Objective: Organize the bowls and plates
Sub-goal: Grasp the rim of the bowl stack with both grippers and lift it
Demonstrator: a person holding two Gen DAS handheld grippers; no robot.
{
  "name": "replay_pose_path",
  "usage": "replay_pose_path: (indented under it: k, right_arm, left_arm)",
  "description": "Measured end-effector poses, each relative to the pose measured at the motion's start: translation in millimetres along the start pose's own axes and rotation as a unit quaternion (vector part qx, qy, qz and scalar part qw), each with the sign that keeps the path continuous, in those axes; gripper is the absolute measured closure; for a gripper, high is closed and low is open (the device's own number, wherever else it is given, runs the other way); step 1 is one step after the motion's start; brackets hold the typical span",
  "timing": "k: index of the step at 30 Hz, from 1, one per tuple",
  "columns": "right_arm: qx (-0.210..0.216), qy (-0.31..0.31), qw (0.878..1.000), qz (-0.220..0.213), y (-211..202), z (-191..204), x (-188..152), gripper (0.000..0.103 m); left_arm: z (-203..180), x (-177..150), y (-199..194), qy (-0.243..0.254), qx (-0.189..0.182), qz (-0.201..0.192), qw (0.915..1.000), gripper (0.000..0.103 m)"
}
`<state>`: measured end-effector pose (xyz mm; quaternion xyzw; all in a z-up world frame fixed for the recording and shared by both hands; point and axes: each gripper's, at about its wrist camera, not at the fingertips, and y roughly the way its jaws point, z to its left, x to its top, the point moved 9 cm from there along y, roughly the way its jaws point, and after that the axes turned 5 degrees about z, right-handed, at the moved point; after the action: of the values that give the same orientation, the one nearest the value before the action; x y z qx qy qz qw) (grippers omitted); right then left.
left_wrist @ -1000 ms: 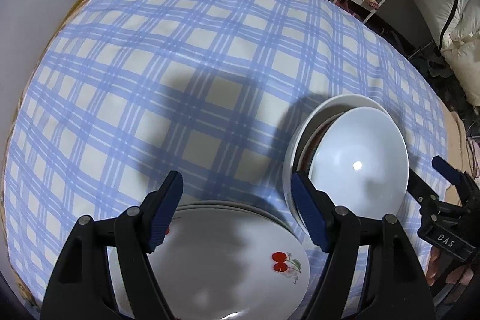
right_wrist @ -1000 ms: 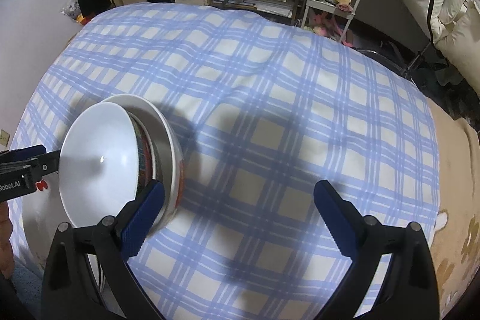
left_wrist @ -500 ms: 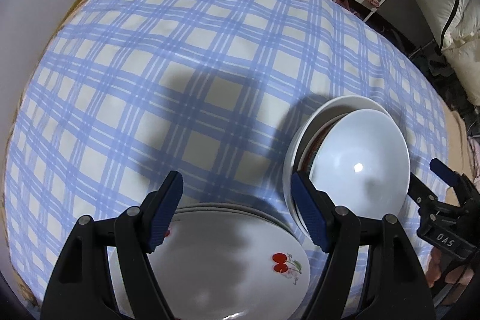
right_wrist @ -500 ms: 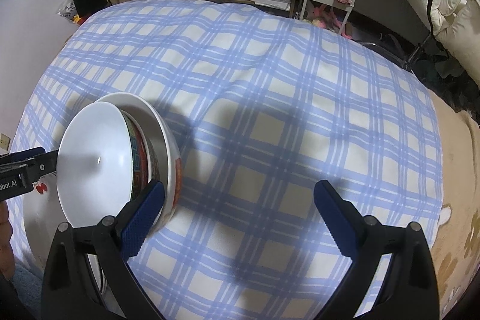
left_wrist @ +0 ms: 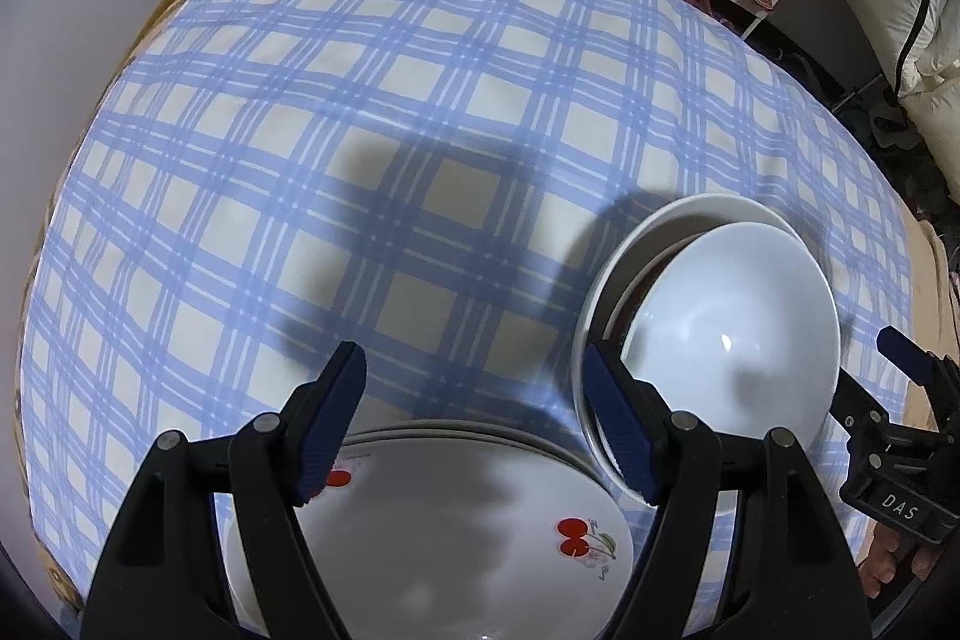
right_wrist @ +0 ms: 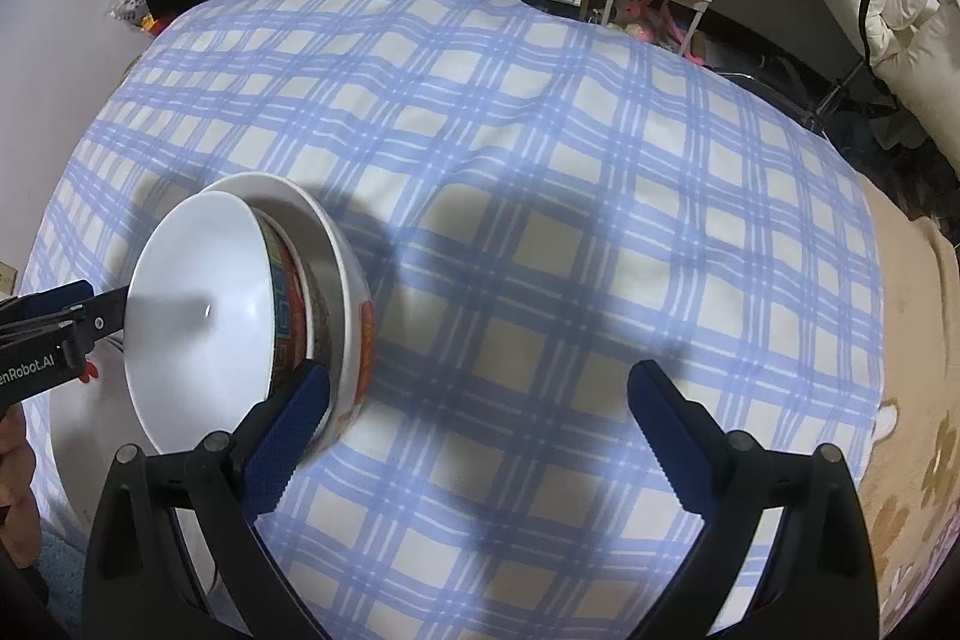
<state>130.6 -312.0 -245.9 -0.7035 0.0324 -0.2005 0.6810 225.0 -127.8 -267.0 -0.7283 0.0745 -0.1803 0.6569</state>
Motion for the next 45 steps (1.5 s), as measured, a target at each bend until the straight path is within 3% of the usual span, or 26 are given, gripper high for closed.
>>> replay_pose_path:
  k: [11, 17, 22, 25, 29, 41, 45]
  right_arm:
    - [0.012, 0.034, 0.999, 0.009, 2, -8, -1, 0.000]
    - [0.044, 0.043, 0.998, 0.028, 4, 0, -2, 0.024]
    - [0.055, 0.060, 0.995, 0.051, 9, 2, -3, 0.028]
    - [0.067, 0.059, 0.995, 0.053, 10, 7, -3, 0.043]
    - [0.082, 0.058, 0.993, 0.055, 11, 15, -3, 0.058]
    - [0.102, 0.078, 0.990, 0.063, 18, 14, -3, 0.060]
    - [0.106, 0.075, 0.989, 0.064, 15, 14, -3, 0.066]
  left_arm:
    - [-4, -2, 7, 0.002, 0.002, 0.015, 0.9999, 0.029]
    - [-10, -2, 5, 0.011, 0.009, 0.013, 0.9998, 0.037]
    - [-13, -3, 7, 0.011, -0.005, 0.017, 0.9998, 0.045]
    - [-15, -2, 6, 0.017, -0.004, 0.018, 0.9997, 0.048]
    - [-21, -1, 5, 0.028, -0.006, 0.013, 0.9995, 0.059]
    - [-23, -1, 9, 0.010, -0.031, 0.011, 0.9994, 0.065]
    - [-25, -3, 8, 0.015, -0.031, 0.011, 0.9994, 0.070]
